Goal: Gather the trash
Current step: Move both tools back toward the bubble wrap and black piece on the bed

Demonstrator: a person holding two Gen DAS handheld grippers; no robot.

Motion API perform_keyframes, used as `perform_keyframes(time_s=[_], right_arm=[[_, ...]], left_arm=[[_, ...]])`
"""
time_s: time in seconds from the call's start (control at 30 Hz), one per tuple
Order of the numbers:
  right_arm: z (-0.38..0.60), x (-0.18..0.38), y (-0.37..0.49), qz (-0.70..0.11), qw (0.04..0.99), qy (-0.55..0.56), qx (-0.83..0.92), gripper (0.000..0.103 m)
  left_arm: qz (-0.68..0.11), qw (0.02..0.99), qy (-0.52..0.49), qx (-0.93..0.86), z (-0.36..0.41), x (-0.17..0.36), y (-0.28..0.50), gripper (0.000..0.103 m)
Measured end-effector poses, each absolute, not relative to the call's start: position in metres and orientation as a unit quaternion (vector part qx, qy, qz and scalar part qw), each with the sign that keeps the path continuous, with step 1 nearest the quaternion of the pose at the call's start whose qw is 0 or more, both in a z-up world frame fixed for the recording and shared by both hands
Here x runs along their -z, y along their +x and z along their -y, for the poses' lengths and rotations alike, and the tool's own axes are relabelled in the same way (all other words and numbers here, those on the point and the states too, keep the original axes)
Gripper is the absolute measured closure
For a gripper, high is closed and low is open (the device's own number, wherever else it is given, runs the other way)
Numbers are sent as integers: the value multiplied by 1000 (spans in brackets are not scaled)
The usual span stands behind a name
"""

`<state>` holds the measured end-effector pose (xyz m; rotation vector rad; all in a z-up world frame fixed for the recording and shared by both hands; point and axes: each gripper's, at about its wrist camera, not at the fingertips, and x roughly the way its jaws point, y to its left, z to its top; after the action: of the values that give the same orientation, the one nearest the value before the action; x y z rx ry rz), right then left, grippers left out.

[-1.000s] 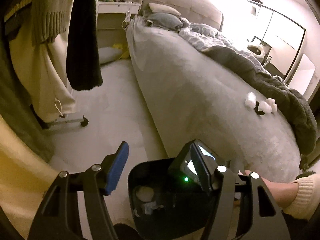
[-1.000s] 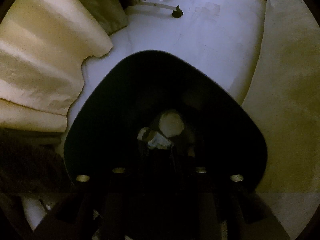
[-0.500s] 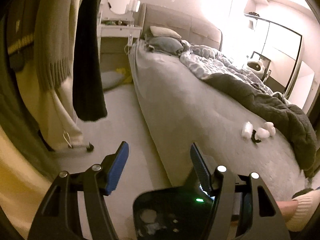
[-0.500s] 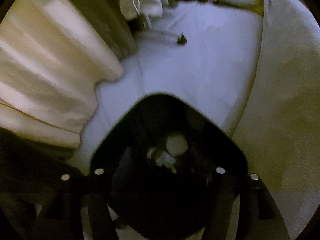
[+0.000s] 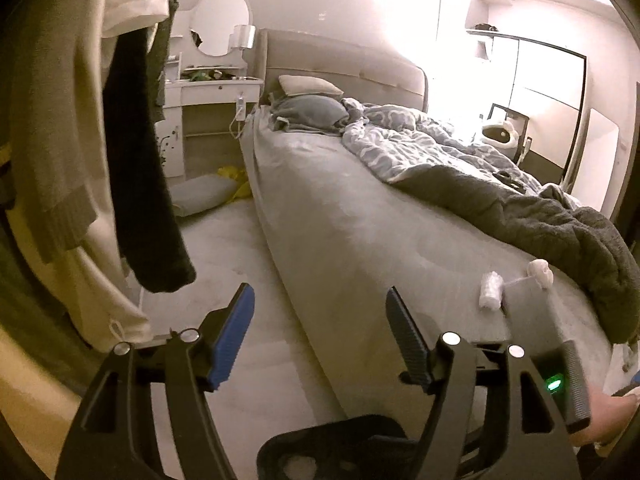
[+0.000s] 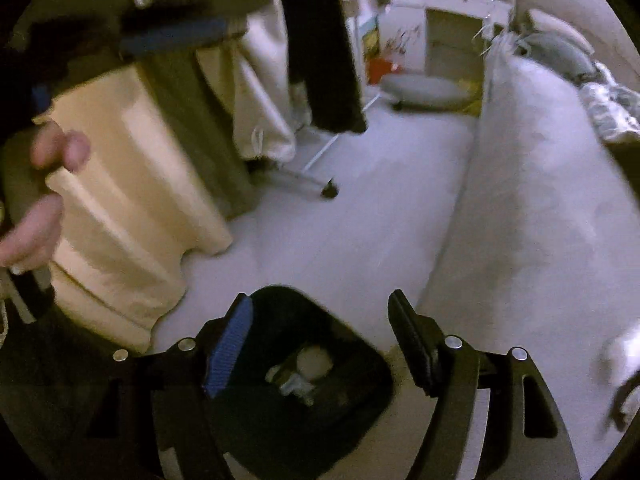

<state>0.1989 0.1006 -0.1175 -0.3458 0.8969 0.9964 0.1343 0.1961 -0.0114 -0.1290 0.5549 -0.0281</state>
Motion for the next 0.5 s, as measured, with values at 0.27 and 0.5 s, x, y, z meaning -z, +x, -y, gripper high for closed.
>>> perform_keyframes(time_s=[0.27,0.5], right_arm=[[-54,95,215,-375,805,-161,-431,29],[-13,85,223,-337,829,-192,-404,27]], left_arm=[[-278,958,-56,36,-174,10,158,19],[-297,952,-63,40,-152,17,181,18]])
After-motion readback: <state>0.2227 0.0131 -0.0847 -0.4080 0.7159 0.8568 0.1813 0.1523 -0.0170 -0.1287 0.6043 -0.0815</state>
